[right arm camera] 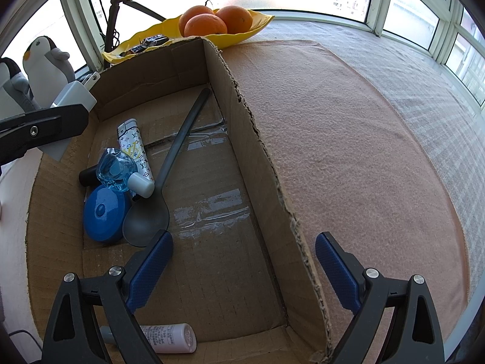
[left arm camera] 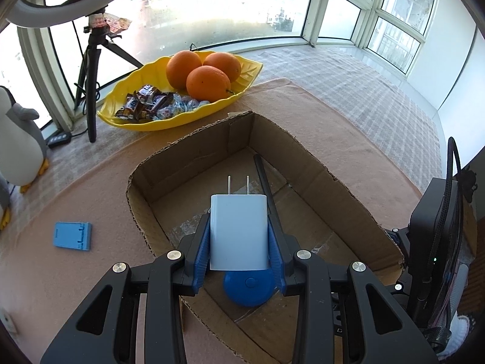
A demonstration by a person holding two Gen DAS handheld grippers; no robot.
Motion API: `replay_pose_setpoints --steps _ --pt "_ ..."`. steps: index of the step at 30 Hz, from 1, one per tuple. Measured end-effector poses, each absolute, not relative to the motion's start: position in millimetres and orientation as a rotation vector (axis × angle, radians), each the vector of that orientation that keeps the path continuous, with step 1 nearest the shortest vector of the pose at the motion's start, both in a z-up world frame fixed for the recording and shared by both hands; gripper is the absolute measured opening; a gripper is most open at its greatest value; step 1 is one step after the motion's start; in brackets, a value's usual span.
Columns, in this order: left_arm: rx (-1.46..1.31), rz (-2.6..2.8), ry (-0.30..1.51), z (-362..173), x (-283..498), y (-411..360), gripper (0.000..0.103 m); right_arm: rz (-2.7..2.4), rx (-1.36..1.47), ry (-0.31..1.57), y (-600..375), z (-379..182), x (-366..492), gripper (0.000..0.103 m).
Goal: Organize rigid objects
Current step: 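Carry the white charger into the box and open the left gripper, then move the left tool to the wooden clothespin and close on it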
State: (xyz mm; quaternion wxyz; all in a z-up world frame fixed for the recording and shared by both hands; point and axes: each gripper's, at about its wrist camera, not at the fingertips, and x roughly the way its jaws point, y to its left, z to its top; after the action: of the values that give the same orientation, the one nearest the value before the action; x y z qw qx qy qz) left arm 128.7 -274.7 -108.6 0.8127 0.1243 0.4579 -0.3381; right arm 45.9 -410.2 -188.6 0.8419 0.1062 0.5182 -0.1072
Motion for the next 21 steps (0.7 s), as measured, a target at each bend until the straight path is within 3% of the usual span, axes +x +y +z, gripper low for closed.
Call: replay_pose_setpoints --steps 1,3,21 --pt "0.268 -0.728 0.98 -108.5 128.2 -275.4 0.036 -0.227 0.224 1.094 -410.2 -188.7 45.8 0.093" --pt "0.271 -0.73 0.967 -106.3 126.0 -275.7 0.05 -0.227 0.224 1.094 -410.2 -188.6 46.0 0.093" --pt "0.258 -0.73 0.961 -100.1 126.1 -270.9 0.05 -0.227 0.224 1.094 -410.3 -188.5 46.1 0.094"
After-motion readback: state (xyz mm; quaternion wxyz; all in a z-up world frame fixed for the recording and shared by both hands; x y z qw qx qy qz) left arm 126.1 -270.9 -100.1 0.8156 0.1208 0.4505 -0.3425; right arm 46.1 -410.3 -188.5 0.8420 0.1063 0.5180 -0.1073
